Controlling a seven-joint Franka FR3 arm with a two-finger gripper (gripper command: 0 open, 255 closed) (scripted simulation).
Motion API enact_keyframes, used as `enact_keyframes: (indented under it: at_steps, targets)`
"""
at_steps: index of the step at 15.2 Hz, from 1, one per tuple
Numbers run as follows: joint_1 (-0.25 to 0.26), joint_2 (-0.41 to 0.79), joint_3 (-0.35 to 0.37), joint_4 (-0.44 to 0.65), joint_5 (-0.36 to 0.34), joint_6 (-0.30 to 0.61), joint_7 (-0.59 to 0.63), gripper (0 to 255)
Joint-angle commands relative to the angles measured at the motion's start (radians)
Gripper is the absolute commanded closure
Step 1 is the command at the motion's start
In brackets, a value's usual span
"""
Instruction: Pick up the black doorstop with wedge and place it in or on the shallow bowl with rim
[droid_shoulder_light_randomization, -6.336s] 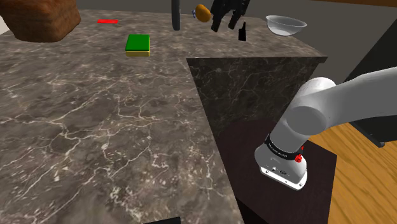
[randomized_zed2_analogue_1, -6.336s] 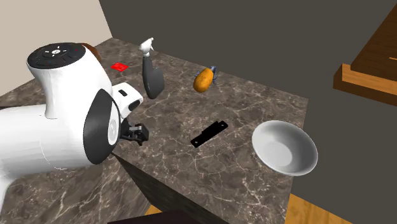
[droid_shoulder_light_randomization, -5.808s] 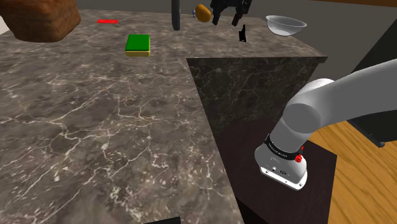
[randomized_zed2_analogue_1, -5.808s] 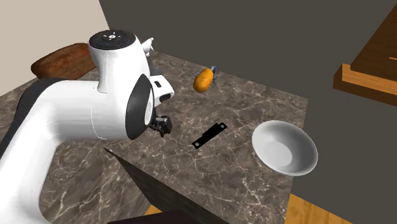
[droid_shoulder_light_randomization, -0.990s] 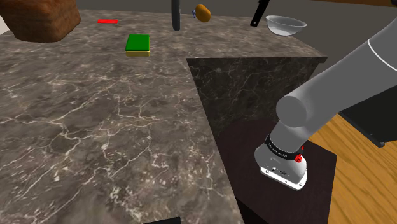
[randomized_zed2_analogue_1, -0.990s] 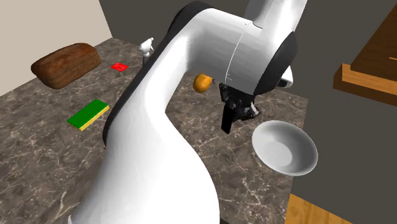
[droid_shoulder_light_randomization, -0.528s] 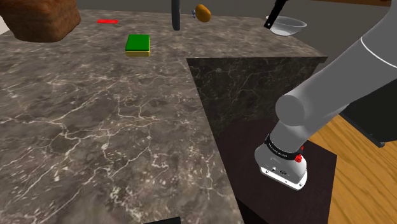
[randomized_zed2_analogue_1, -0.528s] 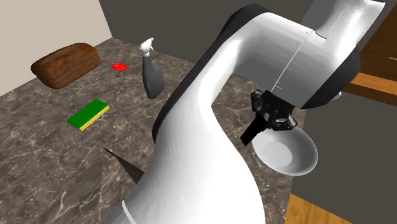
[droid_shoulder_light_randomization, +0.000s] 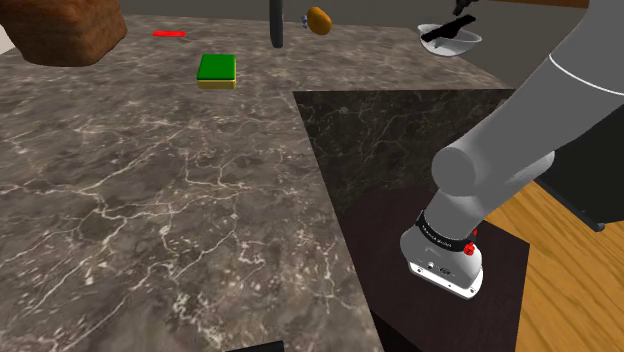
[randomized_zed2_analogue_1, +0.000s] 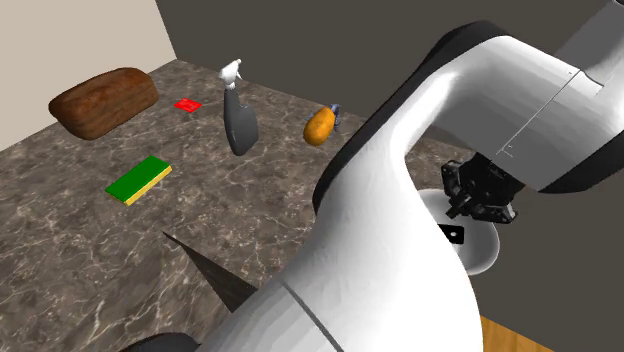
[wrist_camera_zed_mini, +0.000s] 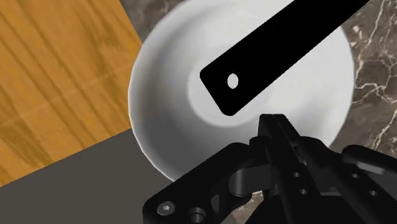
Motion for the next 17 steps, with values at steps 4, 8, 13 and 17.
enact_keyframes:
  at_steps: [4,8,13,17]
  targets:
    - [-0.071,-0.327,0.238,-0.402,-0.292,0.308,0.590,0]
    - [-0.291,-0.464,0.641,-0.666,-0.578,0.434,1.395,0]
    - [-0.305,-0.449,0.629,-0.700,-0.597,0.487,1.410,0]
    - [-0.315,-0.433,0.614,-0.727,-0.613,0.535,1.417,0]
